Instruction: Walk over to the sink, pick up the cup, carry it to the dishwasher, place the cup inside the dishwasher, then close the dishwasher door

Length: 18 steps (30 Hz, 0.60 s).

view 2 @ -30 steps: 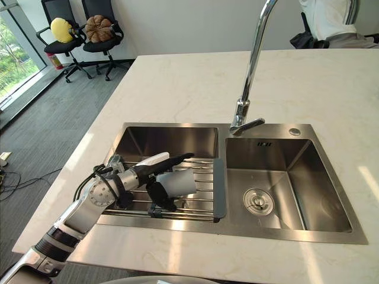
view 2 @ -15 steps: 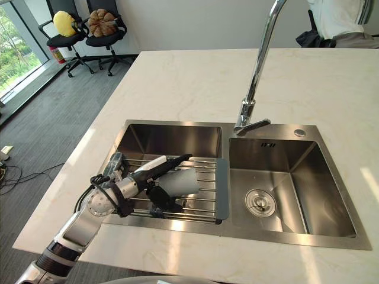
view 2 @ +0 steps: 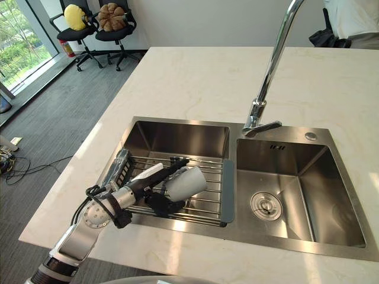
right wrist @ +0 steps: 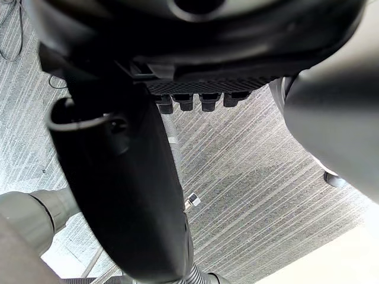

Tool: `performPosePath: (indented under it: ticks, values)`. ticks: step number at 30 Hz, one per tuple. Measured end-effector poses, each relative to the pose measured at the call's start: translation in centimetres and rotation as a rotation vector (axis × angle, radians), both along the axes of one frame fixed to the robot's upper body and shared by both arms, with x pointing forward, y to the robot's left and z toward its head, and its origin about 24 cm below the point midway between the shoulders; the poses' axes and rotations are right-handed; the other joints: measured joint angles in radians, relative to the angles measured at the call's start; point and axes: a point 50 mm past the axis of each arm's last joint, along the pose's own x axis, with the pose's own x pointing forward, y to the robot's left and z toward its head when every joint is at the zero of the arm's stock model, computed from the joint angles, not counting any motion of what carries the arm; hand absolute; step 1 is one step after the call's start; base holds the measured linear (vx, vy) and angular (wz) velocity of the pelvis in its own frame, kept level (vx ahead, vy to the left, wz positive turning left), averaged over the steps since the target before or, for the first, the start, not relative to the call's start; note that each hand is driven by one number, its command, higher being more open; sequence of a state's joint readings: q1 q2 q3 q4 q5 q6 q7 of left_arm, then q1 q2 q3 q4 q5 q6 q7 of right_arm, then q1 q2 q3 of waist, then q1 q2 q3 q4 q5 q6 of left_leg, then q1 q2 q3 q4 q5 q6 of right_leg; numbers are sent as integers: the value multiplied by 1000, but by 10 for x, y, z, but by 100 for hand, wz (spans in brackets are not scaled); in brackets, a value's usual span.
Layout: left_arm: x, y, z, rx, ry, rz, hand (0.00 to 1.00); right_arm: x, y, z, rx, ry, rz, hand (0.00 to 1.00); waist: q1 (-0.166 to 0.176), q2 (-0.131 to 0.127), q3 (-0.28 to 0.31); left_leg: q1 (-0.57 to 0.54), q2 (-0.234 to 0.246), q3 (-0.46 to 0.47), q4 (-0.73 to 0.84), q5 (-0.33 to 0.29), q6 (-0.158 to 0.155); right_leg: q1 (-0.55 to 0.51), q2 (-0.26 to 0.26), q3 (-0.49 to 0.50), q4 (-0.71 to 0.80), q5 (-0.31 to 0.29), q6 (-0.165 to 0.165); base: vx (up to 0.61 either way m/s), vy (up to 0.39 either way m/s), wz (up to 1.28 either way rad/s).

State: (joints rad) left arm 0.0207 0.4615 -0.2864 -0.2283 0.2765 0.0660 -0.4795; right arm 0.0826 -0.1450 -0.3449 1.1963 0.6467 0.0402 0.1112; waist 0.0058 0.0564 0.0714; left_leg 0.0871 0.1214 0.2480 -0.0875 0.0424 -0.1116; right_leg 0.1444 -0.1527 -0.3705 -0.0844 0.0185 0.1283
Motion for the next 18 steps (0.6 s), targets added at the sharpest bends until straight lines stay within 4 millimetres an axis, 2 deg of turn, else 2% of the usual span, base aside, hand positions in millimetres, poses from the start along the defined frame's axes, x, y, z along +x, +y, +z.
performPosePath:
  ticks: [11, 18]
  values:
    - [-3, -12, -2, 10, -10, -46, 100, -2, 1, -1, 3, 6, -2, 100, -1, 0, 0, 0, 0, 3, 0, 0, 0, -1, 0, 3, 0, 0, 0, -2, 0, 0]
    - [4, -18, 3, 76, -45, -88, 100, -2, 1, -1, 4, 5, -1, 100, -11, 0, 0, 0, 1, 12, 0, 0, 0, -7, 0, 12, 0, 0, 0, -3, -1, -3]
